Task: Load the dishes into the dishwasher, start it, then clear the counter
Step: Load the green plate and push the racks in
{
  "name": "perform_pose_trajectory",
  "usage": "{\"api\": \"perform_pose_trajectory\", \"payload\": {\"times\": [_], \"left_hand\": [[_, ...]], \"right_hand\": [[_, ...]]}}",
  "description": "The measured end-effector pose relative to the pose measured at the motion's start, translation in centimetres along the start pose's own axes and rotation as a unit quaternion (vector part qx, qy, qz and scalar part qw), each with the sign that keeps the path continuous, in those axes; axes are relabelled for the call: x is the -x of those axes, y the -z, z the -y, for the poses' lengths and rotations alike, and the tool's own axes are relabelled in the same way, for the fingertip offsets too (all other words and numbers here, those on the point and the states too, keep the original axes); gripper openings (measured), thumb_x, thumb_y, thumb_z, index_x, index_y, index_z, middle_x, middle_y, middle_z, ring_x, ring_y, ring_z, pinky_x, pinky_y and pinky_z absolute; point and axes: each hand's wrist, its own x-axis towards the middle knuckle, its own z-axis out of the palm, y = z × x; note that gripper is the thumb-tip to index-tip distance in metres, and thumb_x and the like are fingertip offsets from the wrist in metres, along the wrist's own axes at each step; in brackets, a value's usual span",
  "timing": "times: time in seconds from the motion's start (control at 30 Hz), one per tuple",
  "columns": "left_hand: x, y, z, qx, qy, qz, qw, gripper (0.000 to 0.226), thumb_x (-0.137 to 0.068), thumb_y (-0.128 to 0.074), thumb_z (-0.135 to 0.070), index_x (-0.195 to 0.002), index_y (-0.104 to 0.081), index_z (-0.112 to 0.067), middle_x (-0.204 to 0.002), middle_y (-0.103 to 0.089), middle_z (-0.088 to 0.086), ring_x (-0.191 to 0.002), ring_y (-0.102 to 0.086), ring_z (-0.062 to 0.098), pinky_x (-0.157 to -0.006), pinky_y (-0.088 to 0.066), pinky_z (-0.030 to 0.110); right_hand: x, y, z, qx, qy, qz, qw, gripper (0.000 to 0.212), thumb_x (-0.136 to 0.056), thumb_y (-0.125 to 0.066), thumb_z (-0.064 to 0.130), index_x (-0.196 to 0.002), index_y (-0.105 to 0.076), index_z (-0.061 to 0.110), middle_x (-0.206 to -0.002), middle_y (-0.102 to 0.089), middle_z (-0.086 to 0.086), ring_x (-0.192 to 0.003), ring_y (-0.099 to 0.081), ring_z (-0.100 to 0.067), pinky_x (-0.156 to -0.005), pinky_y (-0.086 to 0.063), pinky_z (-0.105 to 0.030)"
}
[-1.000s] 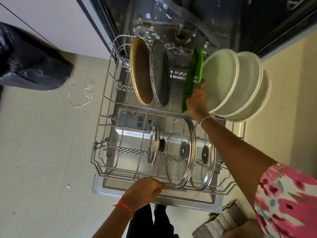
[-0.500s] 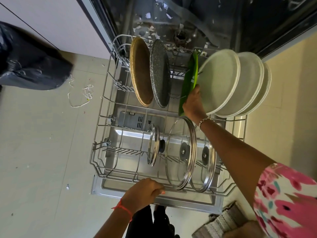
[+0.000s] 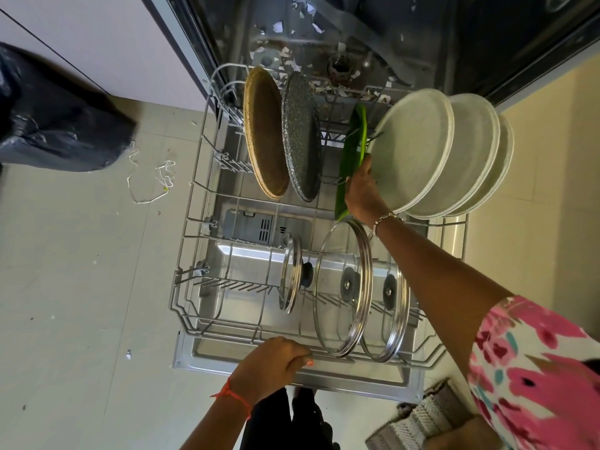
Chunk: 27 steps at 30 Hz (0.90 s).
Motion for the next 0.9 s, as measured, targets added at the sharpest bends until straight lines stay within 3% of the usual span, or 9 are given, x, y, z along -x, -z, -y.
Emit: {"api": "perform_pose_trajectory", "payload": {"times": [0.13, 0.27, 0.37, 0.4, 0.5, 0.7, 0.83, 0.9], "left_hand": [[0.1, -0.3, 0.2, 0.003, -0.006, -0.013, 1.0, 0.029, -0.098, -0.046, -0.026, -0.108, -0.068, -0.01, -0.103, -0.071, 0.004, -0.093, -0.065, 0.013, -0.086, -0.048, 0.021], [0.1, -0.6, 0.4, 0.002, -0.013, -0.037, 0.999, 0.026, -0.098, -0.046, -0.027, -0.105, -0.068, -0.014, -0.097, -0.071, 0.002, -0.086, -0.063, 0.01, -0.075, -0.042, 0.01], [0.1, -0.7, 0.4, -0.003, -0.014, -0.037, 0.999, 0.027, -0.098, -0.046, -0.028, -0.104, -0.068, -0.013, -0.098, -0.071, 0.003, -0.087, -0.063, 0.013, -0.079, -0.047, 0.02], [0.1, -0.7, 0.4, -0.002, -0.014, -0.035, 0.999, 0.028, -0.098, -0.046, -0.028, -0.104, -0.068, -0.013, -0.098, -0.071, 0.003, -0.088, -0.063, 0.014, -0.08, -0.048, 0.023], [0.1, -0.8, 0.5, 0.003, -0.013, -0.034, 0.999, 0.028, -0.098, -0.046, -0.029, -0.109, -0.068, -0.014, -0.103, -0.071, 0.002, -0.092, -0.064, 0.013, -0.084, -0.049, 0.024], [0.0, -0.7, 0.7, 0.009, -0.012, -0.03, 0.999, 0.03, -0.098, -0.046, -0.031, -0.113, -0.067, -0.016, -0.108, -0.07, 0.0, -0.096, -0.064, 0.011, -0.087, -0.048, 0.021], [0.1, -0.6, 0.5, 0.016, -0.009, -0.034, 0.999, 0.027, -0.098, -0.047, -0.028, -0.111, -0.067, -0.015, -0.106, -0.071, 0.001, -0.095, -0.064, 0.011, -0.087, -0.048, 0.02], [0.2, -0.5, 0.3, 0.024, 0.0, -0.041, 0.999, 0.027, -0.098, -0.048, -0.026, -0.113, -0.067, -0.013, -0.108, -0.07, 0.002, -0.098, -0.063, 0.012, -0.09, -0.048, 0.022]], "right_hand": [[0.6, -0.8, -0.7, -0.001, 0.032, -0.004, 0.999, 0.062, -0.098, -0.034, 0.002, -0.144, 0.006, -0.008, -0.143, -0.028, -0.032, -0.122, -0.046, -0.041, -0.1, -0.044, -0.044], [-0.1, -0.7, -0.4, 0.005, 0.011, -0.027, 1.0, 0.06, -0.098, -0.03, 0.0, -0.146, 0.005, -0.003, -0.148, -0.023, -0.027, -0.131, -0.036, -0.038, -0.109, -0.033, -0.038], [-0.2, -1.0, -0.1, 0.034, 0.029, -0.068, 0.997, 0.065, -0.093, -0.039, -0.005, -0.145, -0.001, -0.007, -0.138, -0.032, -0.026, -0.112, -0.05, -0.032, -0.091, -0.041, -0.024], [-0.2, -1.1, 0.0, 0.037, 0.037, -0.076, 0.996, 0.066, -0.092, -0.041, -0.008, -0.144, -0.001, -0.009, -0.137, -0.031, -0.026, -0.11, -0.051, -0.031, -0.092, -0.041, -0.024], [-0.3, -1.2, -0.2, 0.035, 0.041, -0.089, 0.995, 0.067, -0.091, -0.04, -0.012, -0.144, 0.0, -0.01, -0.14, -0.025, -0.026, -0.115, -0.048, -0.03, -0.104, -0.039, -0.03], [-0.4, -0.9, -0.2, -0.009, 0.045, -0.068, 0.997, 0.069, -0.092, -0.039, -0.011, -0.145, 0.005, -0.007, -0.139, -0.027, -0.027, -0.11, -0.052, -0.034, -0.1, -0.045, -0.038], [-0.4, 0.1, 0.5, -0.044, 0.001, -0.023, 0.999, 0.072, -0.095, -0.046, 0.007, -0.147, 0.004, 0.001, -0.142, -0.025, -0.024, -0.118, -0.048, -0.041, -0.098, -0.046, -0.048], [0.2, 1.1, 0.9, -0.029, -0.028, -0.043, 0.998, 0.074, -0.094, -0.053, 0.023, -0.146, -0.005, 0.002, -0.141, -0.025, -0.022, -0.123, -0.041, -0.04, -0.104, -0.041, -0.045]]}}
